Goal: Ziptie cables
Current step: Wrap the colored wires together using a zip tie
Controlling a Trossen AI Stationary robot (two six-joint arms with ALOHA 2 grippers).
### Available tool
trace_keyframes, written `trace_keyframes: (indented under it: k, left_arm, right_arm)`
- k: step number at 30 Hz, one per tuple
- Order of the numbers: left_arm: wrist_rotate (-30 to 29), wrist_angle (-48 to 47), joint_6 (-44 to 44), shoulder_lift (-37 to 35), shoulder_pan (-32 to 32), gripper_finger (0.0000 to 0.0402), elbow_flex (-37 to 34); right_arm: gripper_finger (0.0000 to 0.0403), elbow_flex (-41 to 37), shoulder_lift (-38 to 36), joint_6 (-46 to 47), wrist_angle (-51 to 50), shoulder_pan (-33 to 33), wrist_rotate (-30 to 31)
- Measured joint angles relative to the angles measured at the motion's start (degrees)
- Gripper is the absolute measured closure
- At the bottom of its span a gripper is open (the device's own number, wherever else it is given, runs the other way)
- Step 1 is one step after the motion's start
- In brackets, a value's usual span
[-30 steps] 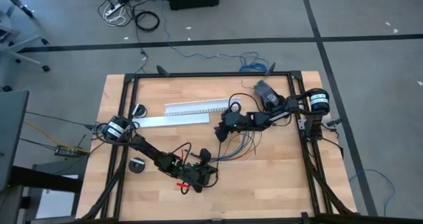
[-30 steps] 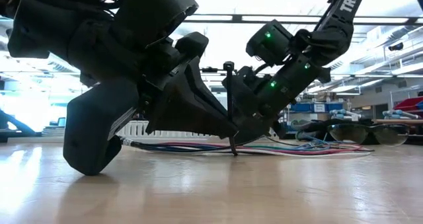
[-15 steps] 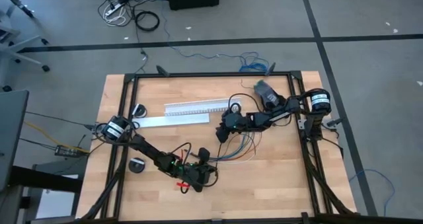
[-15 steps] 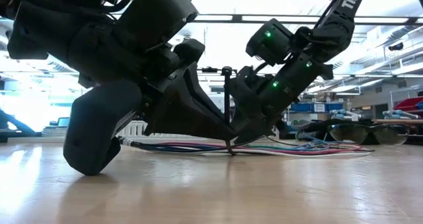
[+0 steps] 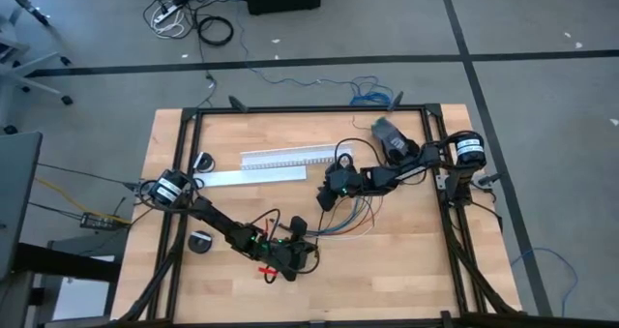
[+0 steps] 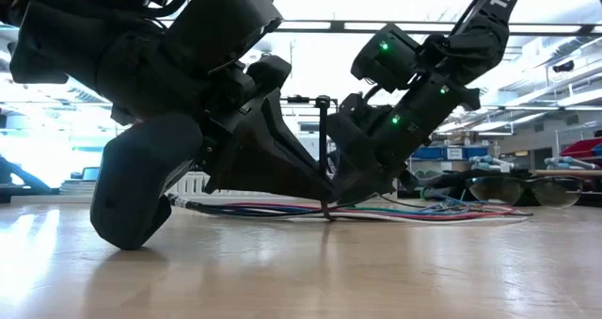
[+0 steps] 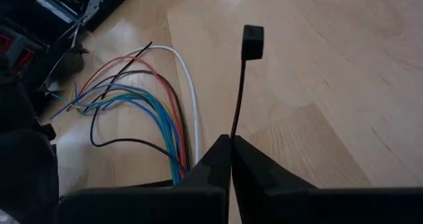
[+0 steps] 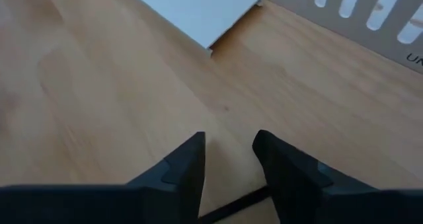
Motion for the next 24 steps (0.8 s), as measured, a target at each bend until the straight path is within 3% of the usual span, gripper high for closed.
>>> trace_keyframes:
  k: [8,24]
  left_arm:
    - [-0.23,-0.85,-1.3,0.0,0.0,0.0401,0.02]
    - [0.43,-0.89,-1.43,0.0,0.33,0.0401,0.0]
  right_arm:
    - [0.0267,-0.43,-6.66,-0.28,-9.36,0.16,-0.75]
    - [0.0257,-0.23,-7.71,-1.71,-7.34,-2.33,-0.14]
